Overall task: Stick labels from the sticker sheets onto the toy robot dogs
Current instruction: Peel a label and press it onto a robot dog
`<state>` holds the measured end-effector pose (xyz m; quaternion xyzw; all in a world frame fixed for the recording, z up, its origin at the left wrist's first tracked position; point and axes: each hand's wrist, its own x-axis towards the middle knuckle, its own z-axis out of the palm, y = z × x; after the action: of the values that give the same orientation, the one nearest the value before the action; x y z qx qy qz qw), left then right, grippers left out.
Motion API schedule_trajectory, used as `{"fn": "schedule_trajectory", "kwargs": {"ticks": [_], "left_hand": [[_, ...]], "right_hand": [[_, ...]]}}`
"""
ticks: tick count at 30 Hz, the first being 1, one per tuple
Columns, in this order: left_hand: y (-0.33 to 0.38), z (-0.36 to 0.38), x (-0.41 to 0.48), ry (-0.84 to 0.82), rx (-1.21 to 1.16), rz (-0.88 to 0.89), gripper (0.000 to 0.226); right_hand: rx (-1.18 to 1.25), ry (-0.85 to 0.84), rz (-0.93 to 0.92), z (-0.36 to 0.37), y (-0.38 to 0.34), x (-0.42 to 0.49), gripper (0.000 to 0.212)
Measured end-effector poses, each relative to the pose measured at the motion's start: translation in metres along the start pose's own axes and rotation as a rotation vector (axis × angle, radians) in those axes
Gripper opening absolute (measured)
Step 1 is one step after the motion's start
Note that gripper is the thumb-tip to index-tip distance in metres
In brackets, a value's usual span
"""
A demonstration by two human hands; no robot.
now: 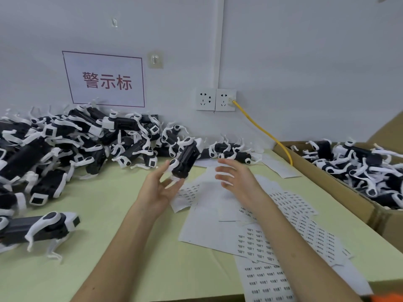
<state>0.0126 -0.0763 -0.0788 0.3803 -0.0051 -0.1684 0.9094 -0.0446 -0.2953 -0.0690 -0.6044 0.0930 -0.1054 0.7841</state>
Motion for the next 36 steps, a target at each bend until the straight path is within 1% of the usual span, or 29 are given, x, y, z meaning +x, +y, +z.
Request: {"fn": "schedule_trajectory", "kwargs": {"ticks": [2, 4, 7, 9, 13, 18, 22, 24, 26, 28, 29, 32, 34, 36], "left_hand": [[-0.004, 0.005, -0.004, -0.07, -0.026, -0.027, 0.028], [-0.005, 0.007, -0.007, -0.134, -0.002, -0.052, 0.03], [-0.007, 0.009, -0.011, -0.184, 0.075, -0.077, 0.046], [-0.009, 0.009, -0.011, -0.221, 0.109, -0.091, 0.055], [-0.01, 0.011, -0.012, -0.316, 0.166, -0.112, 0.056], [-0.008, 0.008, -0.011, -0.366, 0.214, -0.13, 0.057], [-0.009, 0.01, -0.012, -0.353, 0.302, -0.135, 0.057], [-0.01, 0.011, -0.013, -0.286, 0.425, -0.091, 0.054], [-0.01, 0.011, -0.012, -0.234, 0.553, -0.011, 0.045], [-0.01, 0.012, -0.013, -0.264, 0.624, 0.028, 0.033], [-0.01, 0.013, -0.014, -0.293, 0.639, 0.025, 0.032], [-0.013, 0.016, -0.017, -0.34, 0.644, 0.022, 0.038], [-0.016, 0.015, -0.016, -0.327, 0.626, 0.057, 0.039], [-0.017, 0.015, -0.015, -0.303, 0.586, 0.099, 0.035]], "right_hand": [[-0.085, -0.102, 0.007, 0.007, 0.004, -0.003, 0.034], [-0.118, -0.191, 0.022, 0.012, 0.006, -0.006, 0.039], [-0.182, -0.269, -0.004, 0.015, 0.007, -0.008, 0.039], [-0.187, -0.257, -0.036, 0.014, 0.007, -0.009, 0.037], [-0.159, -0.232, -0.052, 0.014, 0.006, -0.009, 0.032], [-0.131, -0.227, -0.061, 0.014, 0.006, -0.007, 0.021], [-0.159, -0.221, -0.076, 0.015, 0.006, -0.007, 0.022], [-0.158, -0.191, -0.083, 0.016, 0.007, -0.007, 0.021], [-0.154, -0.157, -0.095, 0.015, 0.007, -0.006, 0.019], [-0.173, -0.159, -0.113, 0.015, 0.007, -0.006, 0.018], [-0.183, -0.172, -0.118, 0.016, 0.007, -0.007, 0.02], [-0.198, -0.207, -0.127, 0.018, 0.009, -0.009, 0.023], [-0.215, -0.221, -0.138, 0.018, 0.01, -0.01, 0.027], [-0.231, -0.233, -0.145, 0.018, 0.01, -0.012, 0.029]]}}
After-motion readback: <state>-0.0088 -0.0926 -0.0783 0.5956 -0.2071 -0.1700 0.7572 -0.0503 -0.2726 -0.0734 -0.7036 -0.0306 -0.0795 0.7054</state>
